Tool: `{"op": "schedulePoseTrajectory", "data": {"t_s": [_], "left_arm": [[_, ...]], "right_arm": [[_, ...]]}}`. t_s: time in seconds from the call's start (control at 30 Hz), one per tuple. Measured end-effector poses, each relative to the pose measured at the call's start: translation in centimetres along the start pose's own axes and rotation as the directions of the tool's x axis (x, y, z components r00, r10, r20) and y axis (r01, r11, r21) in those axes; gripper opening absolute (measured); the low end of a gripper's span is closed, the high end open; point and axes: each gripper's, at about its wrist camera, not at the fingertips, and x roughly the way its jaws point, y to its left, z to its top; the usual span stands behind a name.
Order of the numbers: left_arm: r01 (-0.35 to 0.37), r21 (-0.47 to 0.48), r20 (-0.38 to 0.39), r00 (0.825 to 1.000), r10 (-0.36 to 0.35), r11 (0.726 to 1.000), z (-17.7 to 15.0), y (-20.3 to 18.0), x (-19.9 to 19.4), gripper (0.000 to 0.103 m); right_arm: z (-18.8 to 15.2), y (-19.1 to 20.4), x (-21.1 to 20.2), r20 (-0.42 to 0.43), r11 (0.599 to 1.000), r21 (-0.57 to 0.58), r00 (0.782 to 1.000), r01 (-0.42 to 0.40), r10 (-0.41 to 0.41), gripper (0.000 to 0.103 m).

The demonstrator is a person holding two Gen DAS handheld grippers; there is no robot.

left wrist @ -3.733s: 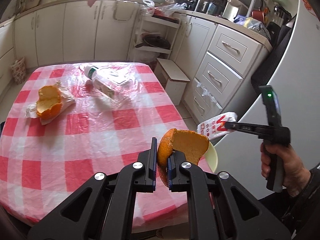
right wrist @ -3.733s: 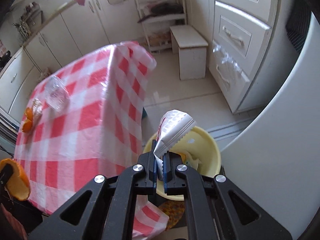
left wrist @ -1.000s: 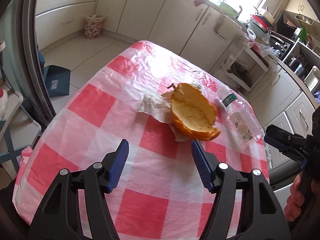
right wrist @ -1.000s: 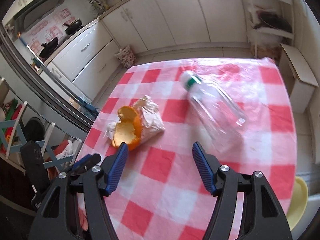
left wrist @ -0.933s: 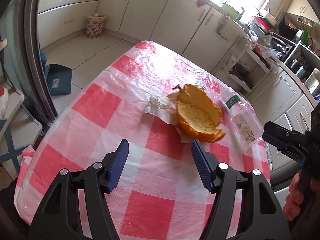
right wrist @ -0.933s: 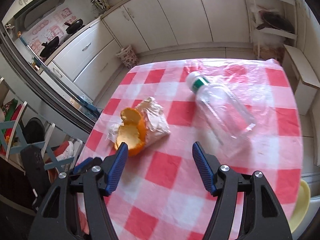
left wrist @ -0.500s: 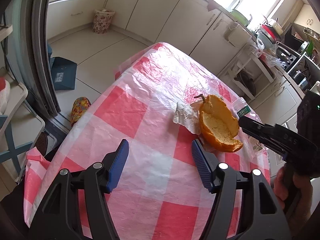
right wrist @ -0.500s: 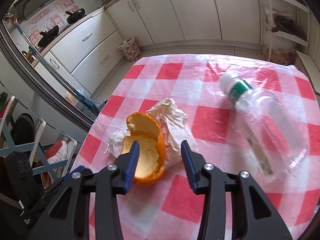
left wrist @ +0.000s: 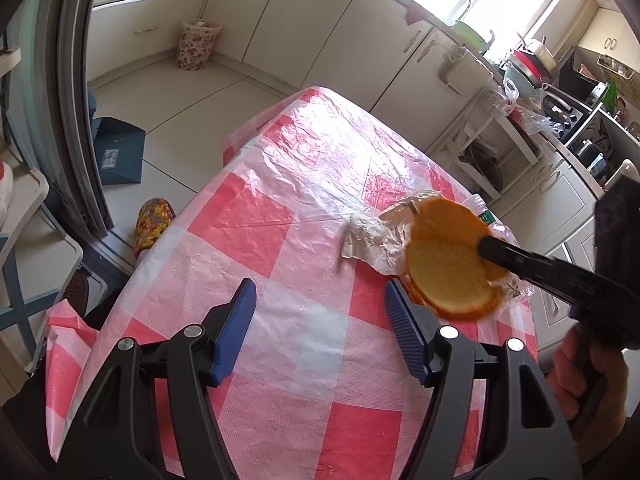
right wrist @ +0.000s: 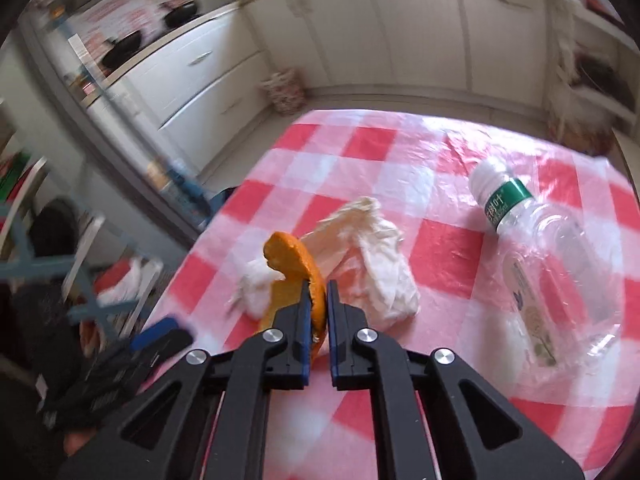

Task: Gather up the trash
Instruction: 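Grasp an orange peel half on the table with the right tool, then grasp the crumpled white plastic bag with the left tool while the right tool holds the peel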

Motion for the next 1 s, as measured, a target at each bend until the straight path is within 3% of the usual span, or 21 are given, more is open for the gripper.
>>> {"op": "schedulePoseTrajectory", "data": {"t_s": [0.07,0.1,0.17,0.27,0.33,0.4,0.47,0.6,0.67,0.7,0.77,0.83,0.9,1.0], "left_arm": [[0.0,-0.002,0.002,1.0,0.0,1.0,0.0,0.0,0.0,0.063],[-0.002,-0.001,0.003,1.0,0.002,1.0,0.0,0.0,0.0,0.063],[-0.013,0.005,0.006,1.0,0.013,1.0,-0.1,-0.3,0.0,0.064],[-0.03,0.01,0.006,1.0,0.03,1.0,-0.1,-0.7,0.1,0.065],[-0.037,0.015,0.007,0.999,0.037,0.999,-0.1,-0.9,0.1,0.066],[-0.048,0.02,0.007,0.999,0.048,0.999,-0.2,-1.1,0.1,0.066],[-0.059,0.022,0.005,0.998,0.059,0.998,-0.1,-1.4,0.1,0.067],[-0.044,0.029,-0.012,0.999,0.045,0.999,0.2,-2.3,0.6,0.067],[-0.036,0.076,-0.016,0.999,0.037,0.996,0.5,-3.7,1.1,0.067],[-0.034,0.103,-0.02,0.999,0.036,0.994,0.6,-4.4,1.5,0.068],[-0.043,0.169,-0.022,0.999,0.047,0.985,0.9,-6.2,2.6,0.068],[-0.036,0.204,-0.028,0.999,0.043,0.978,1.2,-7.6,3.4,0.069],[-0.01,0.242,-0.032,0.999,0.019,0.97,1.3,-9.2,3.8,0.071],[-0.004,0.344,-0.019,1.0,0.011,0.939,0.9,-12.2,4.1,0.077]], "right_arm": [[-0.8,0.0,-1.8,-0.002,0.995,-0.021,0.995,-0.101,0.101,0.008],[-1.3,-0.1,-2.8,-0.008,0.993,-0.035,0.994,-0.111,0.111,0.006],[-2.2,-0.3,-3.4,-0.025,0.992,-0.108,0.998,0.06,-0.063,0.006],[-3.3,-2.4,-5.3,-0.033,1.0,-0.028,0.999,0.004,-0.005,0.006],[-3.7,-1.9,-7.0,0.004,0.993,-0.094,0.997,0.077,-0.077,0.006],[-4.2,-1.7,-8.5,0.027,0.992,-0.119,0.999,0.033,-0.03,0.006],[-4.6,-1.3,-8.9,0.03,0.985,-0.161,0.998,0.063,-0.059,0.006],[-5.3,-2.6,-8.2,-0.029,0.986,-0.152,0.997,0.066,-0.071,0.006],[-5.8,-3.6,-7.5,-0.106,0.988,-0.139,0.991,0.062,-0.077,0.006],[-6.1,-4.0,-7.1,-0.134,0.988,-0.134,0.986,0.079,-0.097,0.008],[-6.5,-4.9,-6.9,-0.153,0.987,-0.115,0.979,0.115,-0.132,0.025],[-6.6,-5.7,-6.9,-0.151,0.988,-0.085,0.978,0.13,-0.142,0.034],[-6.6,-6.0,-6.9,-0.15,0.988,-0.073,0.978,0.134,-0.144,0.036],[-6.5,-6.0,-6.9,-0.146,0.983,-0.085,0.974,0.161,-0.172,0.048]]}}
